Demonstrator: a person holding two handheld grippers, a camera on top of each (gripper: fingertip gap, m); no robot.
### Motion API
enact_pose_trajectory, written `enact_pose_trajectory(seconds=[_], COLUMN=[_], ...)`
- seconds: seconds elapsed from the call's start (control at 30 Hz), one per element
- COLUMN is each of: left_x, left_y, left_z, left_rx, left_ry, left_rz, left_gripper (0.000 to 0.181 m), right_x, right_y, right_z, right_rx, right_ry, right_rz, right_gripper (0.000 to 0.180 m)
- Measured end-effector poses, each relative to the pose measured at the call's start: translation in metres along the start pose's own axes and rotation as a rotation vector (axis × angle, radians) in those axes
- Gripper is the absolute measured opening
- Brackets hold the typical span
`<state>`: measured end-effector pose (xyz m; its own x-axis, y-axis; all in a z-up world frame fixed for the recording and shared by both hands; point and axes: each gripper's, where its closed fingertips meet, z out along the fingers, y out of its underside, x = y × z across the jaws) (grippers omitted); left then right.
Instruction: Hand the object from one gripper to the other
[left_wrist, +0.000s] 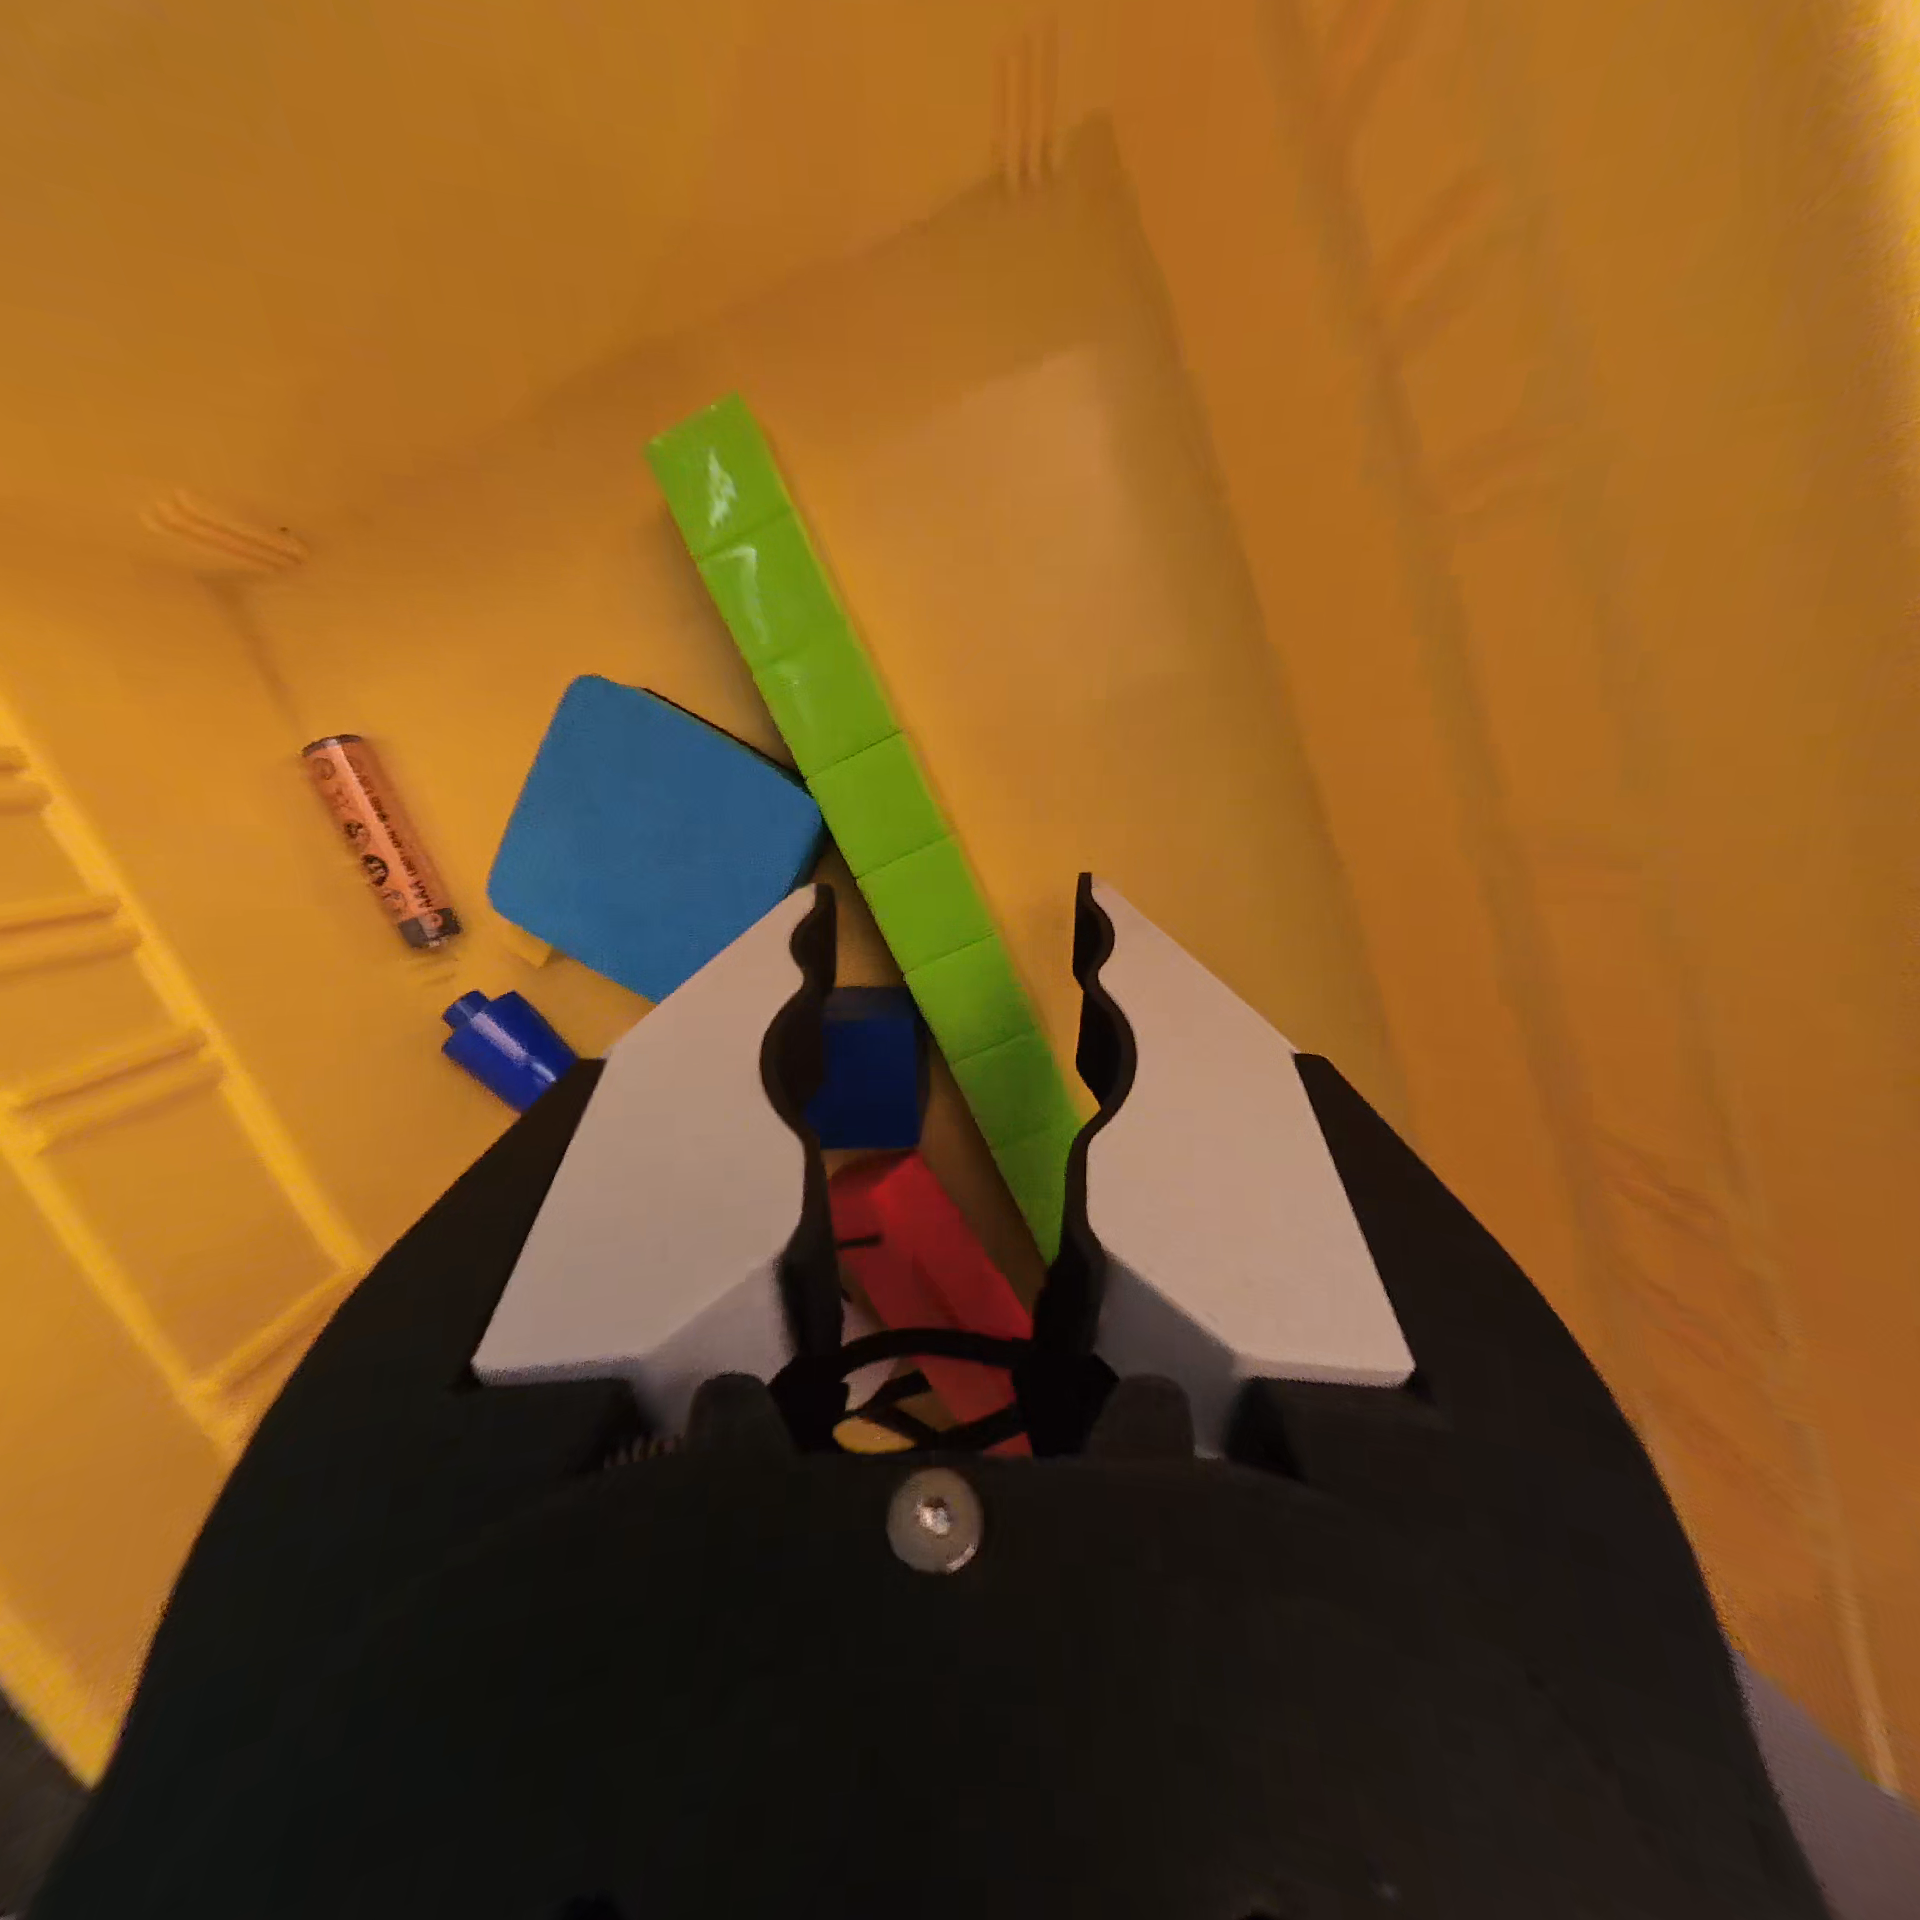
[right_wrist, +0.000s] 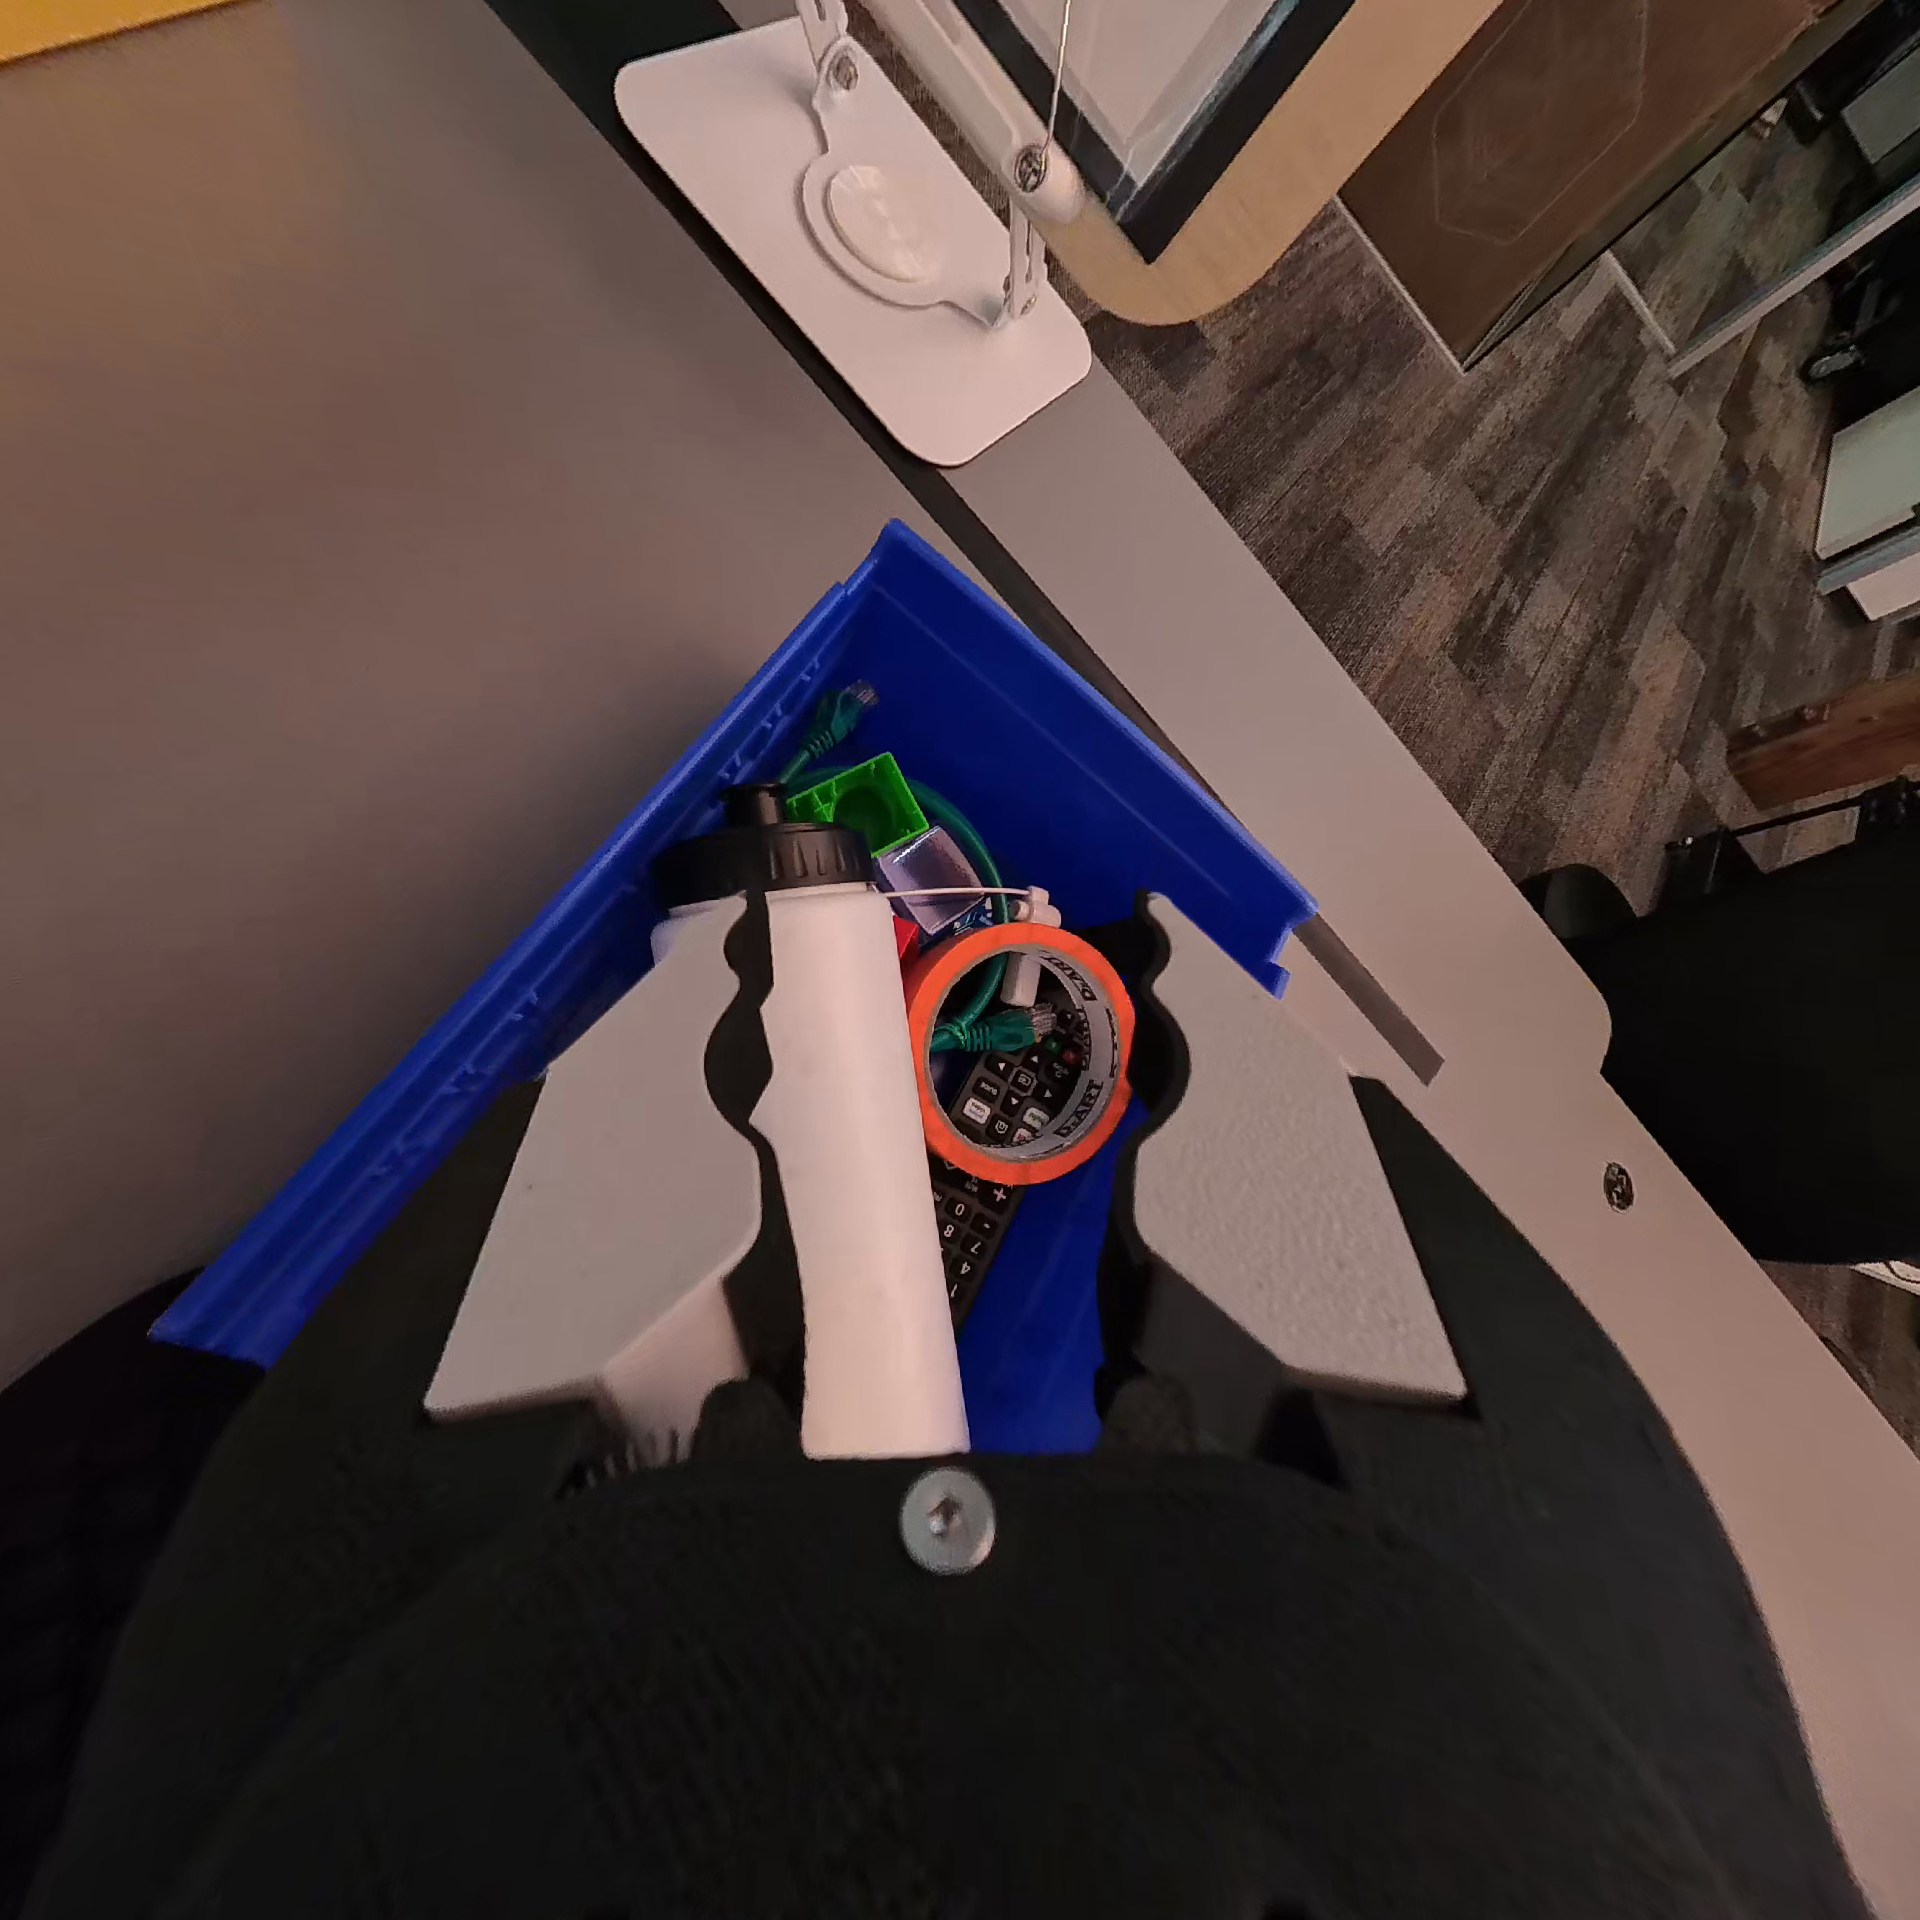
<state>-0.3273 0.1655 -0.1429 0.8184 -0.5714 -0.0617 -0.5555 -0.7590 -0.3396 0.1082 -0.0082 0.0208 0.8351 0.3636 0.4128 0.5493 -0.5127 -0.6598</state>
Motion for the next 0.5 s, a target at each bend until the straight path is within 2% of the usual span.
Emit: enact_pose_trajectory(seconds=[0.13,0.2,0.3,0.5], left_x=[0.003,0.001,0.008,0.014], left_y=[0.003,0.005,0.003,-0.018], left_z=[0.011,0.010,0.009,-0.031], left_rx=[-0.028,-0.035,-0.024,0.141], left_ry=[0.036,0.036,0.095,0.179], left_rz=[-0.045,-0.042,-0.023,-0.034], left_gripper=[0.044,0.025,0.024,0.020], right_x=[0.000,0.001,0.001,0.001], right_y=[0.004,0.004,0.003,-0.001], right_z=[0.002,0.001,0.001,0.001], right_rx=[-0.016,-0.015,-0.006,0.010], right_ry=[0.000,-0.001,-0.003,0.005], right_rz=[-0.001,-0.001,0.002,-0.012], right_gripper=[0.068,0.067,0.066,0.064])
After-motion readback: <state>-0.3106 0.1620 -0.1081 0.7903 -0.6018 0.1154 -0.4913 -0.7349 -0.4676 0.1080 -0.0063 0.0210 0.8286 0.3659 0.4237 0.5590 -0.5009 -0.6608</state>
